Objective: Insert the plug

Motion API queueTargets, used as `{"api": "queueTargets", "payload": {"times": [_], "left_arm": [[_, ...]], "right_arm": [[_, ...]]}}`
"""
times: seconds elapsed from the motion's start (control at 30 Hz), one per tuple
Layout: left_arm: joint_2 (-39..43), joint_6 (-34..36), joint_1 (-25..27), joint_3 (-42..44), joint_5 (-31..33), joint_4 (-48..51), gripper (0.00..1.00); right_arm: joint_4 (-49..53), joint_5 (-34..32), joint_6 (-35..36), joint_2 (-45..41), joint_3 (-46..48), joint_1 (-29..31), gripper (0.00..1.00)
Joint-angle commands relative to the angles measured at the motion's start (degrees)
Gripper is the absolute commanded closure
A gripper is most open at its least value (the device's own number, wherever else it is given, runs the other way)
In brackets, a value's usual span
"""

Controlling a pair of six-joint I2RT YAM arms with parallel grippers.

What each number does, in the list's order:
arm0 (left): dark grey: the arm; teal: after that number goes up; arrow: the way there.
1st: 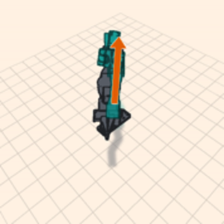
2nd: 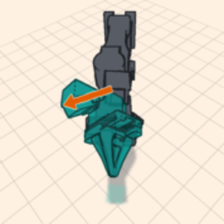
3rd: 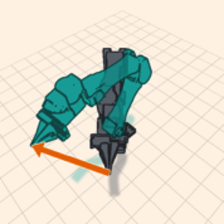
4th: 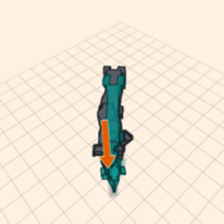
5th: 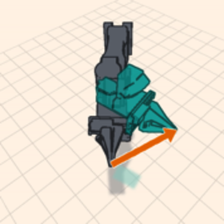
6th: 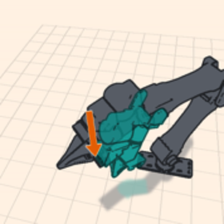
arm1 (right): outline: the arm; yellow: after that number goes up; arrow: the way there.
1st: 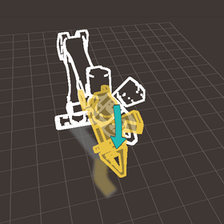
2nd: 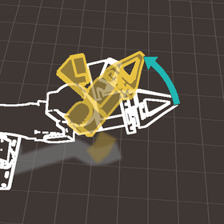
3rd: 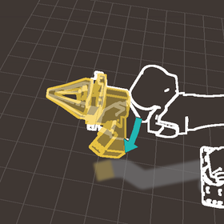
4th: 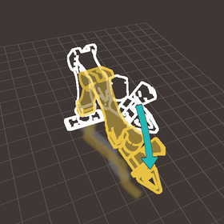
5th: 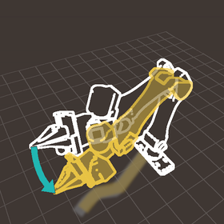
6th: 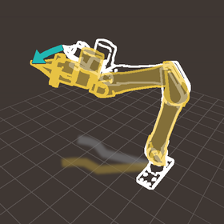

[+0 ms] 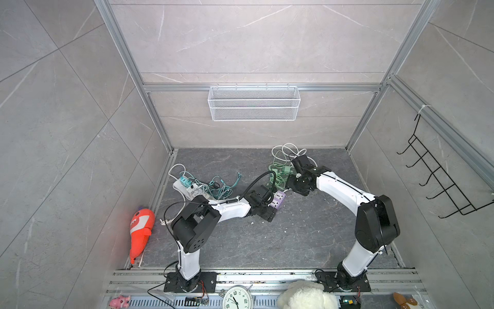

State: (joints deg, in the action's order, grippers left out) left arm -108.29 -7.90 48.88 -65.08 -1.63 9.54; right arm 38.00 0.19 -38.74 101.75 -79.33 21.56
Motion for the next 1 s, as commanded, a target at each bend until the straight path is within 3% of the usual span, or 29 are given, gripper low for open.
{"api": "queueTargets", "payload": {"times": [0.0,0.23,0.63,0.83,0.97], "left_arm": [[-1.94,2.95,0.24,-3.47,0.65,2.37,0.20],[-4.44,6.26,0.25,-5.52,-3.16,4.09,0.26],[-6.24,13.91,0.40,-5.79,-12.43,6.83,0.39],[-6.05,17.00,0.42,-5.98,-20.09,10.47,0.41],[-5.79,16.97,0.51,-7.21,-18.02,14.25,0.41]], "right_arm": [[1.15,0.32,5.02,4.52,-5.76,-2.07,0.36],[6.67,-0.71,10.40,19.42,-22.94,-4.14,0.43],[18.72,-1.54,12.66,41.58,-52.41,-4.46,0.51],[22.91,-4.76,13.33,46.92,-60.40,-4.50,0.50],[24.63,-8.26,13.70,46.90,-61.27,-4.17,0.49]]}}
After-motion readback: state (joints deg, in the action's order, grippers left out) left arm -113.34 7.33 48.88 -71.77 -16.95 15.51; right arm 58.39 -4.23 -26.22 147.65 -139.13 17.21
